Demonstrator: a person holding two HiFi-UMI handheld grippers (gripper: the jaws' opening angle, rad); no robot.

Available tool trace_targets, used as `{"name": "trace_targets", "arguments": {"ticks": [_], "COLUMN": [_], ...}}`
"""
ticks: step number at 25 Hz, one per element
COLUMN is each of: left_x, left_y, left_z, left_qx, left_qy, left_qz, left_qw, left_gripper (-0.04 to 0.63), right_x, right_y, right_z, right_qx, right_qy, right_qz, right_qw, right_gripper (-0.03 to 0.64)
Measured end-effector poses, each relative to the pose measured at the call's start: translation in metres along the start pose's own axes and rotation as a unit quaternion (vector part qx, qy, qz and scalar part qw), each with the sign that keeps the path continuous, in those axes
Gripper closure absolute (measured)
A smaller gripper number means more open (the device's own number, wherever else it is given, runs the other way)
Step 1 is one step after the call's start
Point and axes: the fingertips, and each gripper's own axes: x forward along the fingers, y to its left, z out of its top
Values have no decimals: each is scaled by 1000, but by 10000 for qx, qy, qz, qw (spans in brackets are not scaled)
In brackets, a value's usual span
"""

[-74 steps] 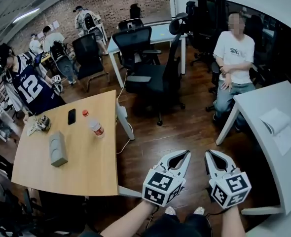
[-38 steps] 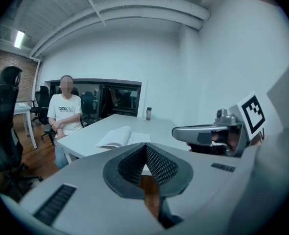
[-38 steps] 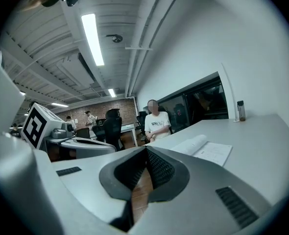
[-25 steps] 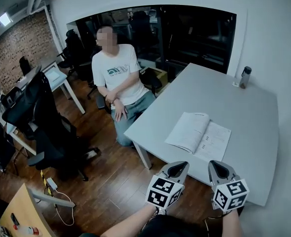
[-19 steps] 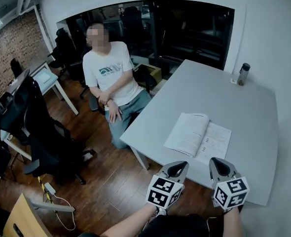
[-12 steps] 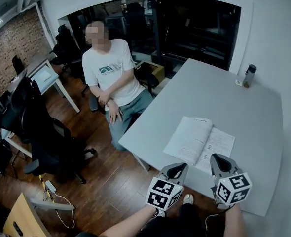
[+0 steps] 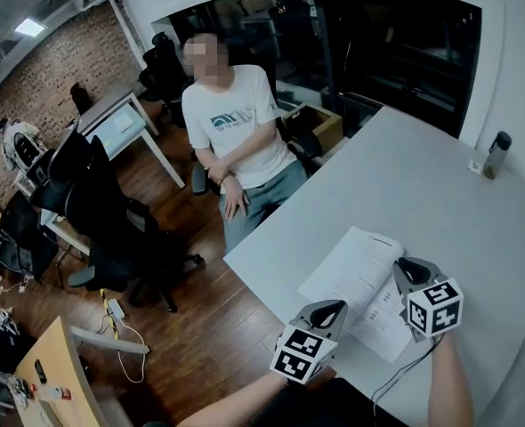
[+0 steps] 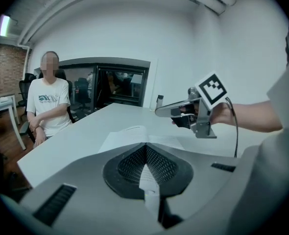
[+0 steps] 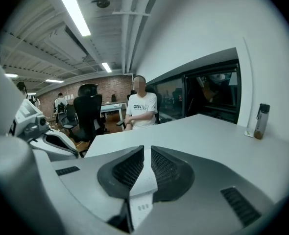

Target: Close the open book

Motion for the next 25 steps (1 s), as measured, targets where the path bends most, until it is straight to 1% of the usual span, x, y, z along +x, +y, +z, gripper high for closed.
{"name": "trace_targets", "arguments": {"ticks": [1, 3, 4, 8, 12, 15, 18, 21, 25], "left_x": [4, 11, 14, 26, 28, 29, 27, 27, 27], "left_y": [2, 6, 8, 21, 30, 36, 36, 36, 29], "left_z": [-1, -5, -8, -19, -28, -27, -29, -32, -35], "left_qx": [-50, -162, -213, -395, -536, -603, -676, -687, -634], "left_qy": [21, 76, 106, 187, 283, 278, 281, 290, 359], "left_qz": [87, 236, 288, 435, 525, 596, 617, 599, 483], "left_qw": [9999, 9996, 9993, 9981, 9968, 9960, 9954, 9954, 9962], "left_gripper": [591, 591, 591, 591, 591, 591, 591, 591, 591], "right_x": [13, 39, 51, 95, 118, 131, 127, 116, 95], "right_y": [-10, -29, -38, -68, -71, -67, -66, -68, -73], "right_z": [-4, -15, -21, -36, -41, -43, -52, -51, -52], "right_qx": [-46, -55, -47, -188, -153, -45, -154, -280, -189], "right_qy": [115, 333, 436, 855, 1093, 1372, 1560, 1529, 1501], "right_qz": [73, 213, 257, 270, 452, 721, 790, 803, 712], "right_qw": [9999, 9992, 9987, 9958, 9929, 9879, 9845, 9846, 9859], "right_gripper": [582, 513, 492, 489, 489, 491, 491, 491, 492]}}
